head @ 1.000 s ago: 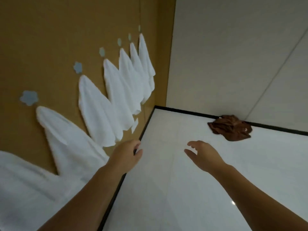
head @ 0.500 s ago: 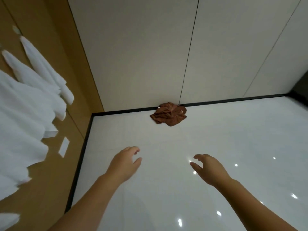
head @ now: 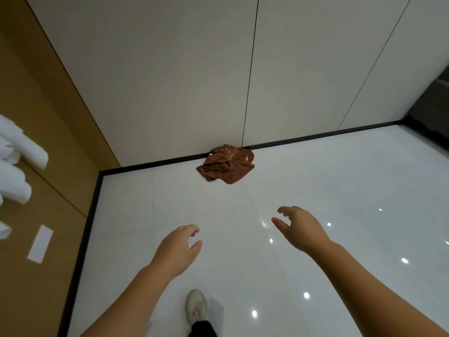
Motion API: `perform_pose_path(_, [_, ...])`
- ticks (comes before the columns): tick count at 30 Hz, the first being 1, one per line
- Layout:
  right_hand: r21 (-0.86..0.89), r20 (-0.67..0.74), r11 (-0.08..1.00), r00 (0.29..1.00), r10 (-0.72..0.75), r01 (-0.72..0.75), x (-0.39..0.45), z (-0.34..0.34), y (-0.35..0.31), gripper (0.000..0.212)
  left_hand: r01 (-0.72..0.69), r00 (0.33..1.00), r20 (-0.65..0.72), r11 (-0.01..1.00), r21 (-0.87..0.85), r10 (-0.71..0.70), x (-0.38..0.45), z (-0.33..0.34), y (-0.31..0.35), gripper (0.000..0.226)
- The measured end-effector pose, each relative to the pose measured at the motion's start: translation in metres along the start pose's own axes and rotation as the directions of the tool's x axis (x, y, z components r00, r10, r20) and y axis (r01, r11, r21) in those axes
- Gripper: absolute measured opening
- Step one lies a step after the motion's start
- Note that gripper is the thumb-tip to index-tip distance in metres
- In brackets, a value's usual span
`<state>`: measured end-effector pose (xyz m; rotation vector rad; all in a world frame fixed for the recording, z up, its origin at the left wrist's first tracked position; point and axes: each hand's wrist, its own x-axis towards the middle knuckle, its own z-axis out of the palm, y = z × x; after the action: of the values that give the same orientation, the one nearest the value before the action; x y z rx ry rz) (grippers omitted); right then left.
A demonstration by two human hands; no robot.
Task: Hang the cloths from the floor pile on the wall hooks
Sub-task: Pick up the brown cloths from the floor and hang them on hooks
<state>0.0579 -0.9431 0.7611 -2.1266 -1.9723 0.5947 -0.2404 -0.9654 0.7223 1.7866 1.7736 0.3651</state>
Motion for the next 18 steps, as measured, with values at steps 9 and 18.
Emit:
perform_pose_path(9, [-0.019, 0.073, 0.99, 0.987, 0.143, -0.142, 0.14, 0.008, -0.014, 0.047, -0.082, 0.996, 0.043, 0.996, 0.03, 0.081, 0.208, -0.054, 0.008, 0.037])
perform_pose_path(18, [0.002, 0.107, 0.969, 0.964, 0.244, -0.245, 0.272, -0.003, 0.005, 0.046, -0.153, 0.986, 0.069, 0.986, 0.058, 0.149, 0.39, -0.082, 0.047, 0.037])
